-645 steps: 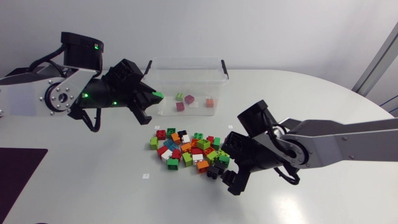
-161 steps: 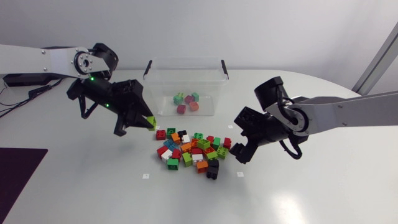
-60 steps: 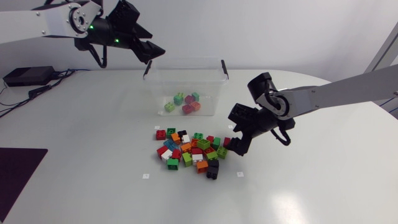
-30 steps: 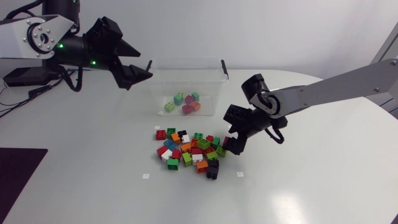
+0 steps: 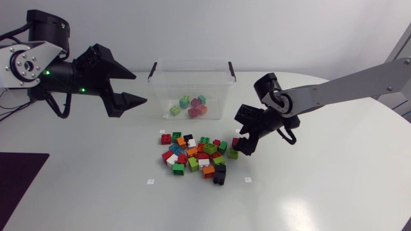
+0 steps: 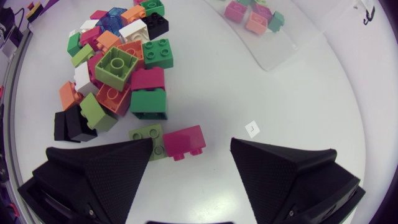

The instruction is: Place the duplo bricks in the container

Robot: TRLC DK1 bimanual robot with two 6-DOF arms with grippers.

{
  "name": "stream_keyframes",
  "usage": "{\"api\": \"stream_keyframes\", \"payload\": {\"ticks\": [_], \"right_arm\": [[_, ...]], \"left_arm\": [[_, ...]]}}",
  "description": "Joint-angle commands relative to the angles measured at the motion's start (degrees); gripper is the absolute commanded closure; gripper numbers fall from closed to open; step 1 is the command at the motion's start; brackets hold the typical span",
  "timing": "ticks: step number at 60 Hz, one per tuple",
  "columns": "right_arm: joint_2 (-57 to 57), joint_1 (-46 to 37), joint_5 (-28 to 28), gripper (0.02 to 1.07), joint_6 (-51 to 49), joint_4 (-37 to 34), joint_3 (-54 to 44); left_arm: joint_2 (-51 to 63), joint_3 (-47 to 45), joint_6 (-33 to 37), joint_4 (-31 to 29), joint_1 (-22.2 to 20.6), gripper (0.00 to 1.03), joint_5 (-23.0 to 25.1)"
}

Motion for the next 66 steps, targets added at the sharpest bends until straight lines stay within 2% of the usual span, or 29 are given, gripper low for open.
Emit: {"api": "stream_keyframes", "payload": {"ticks": [1, 16, 31, 51, 66], "right_arm": [[1.51, -0.53, 0.21, 0.16, -1.76, -0.95, 1.04], [1.42, -1.24, -0.49, 0.16, -2.20, -1.48, 1.39], [0.89, -1.68, -0.84, 0.16, -2.46, -2.35, 2.44], [-1.30, -1.59, -0.93, 0.16, -2.46, -3.23, 2.00], [-1.83, -1.50, -0.93, 0.16, -2.55, -3.50, 1.74]], "left_arm": [[-1.77, -2.29, 2.16, -0.59, 0.23, 0.05, 0.57], [-2.03, -7.30, 9.63, -5.87, -1.44, 0.05, 0.57], [0.07, -12.58, 13.76, -7.36, -5.13, 0.06, -0.31], [14.58, -10.91, 19.65, -7.27, -7.94, 0.07, -3.03], [19.67, -7.74, 17.80, -4.99, -10.23, 0.10, -4.26]]}}
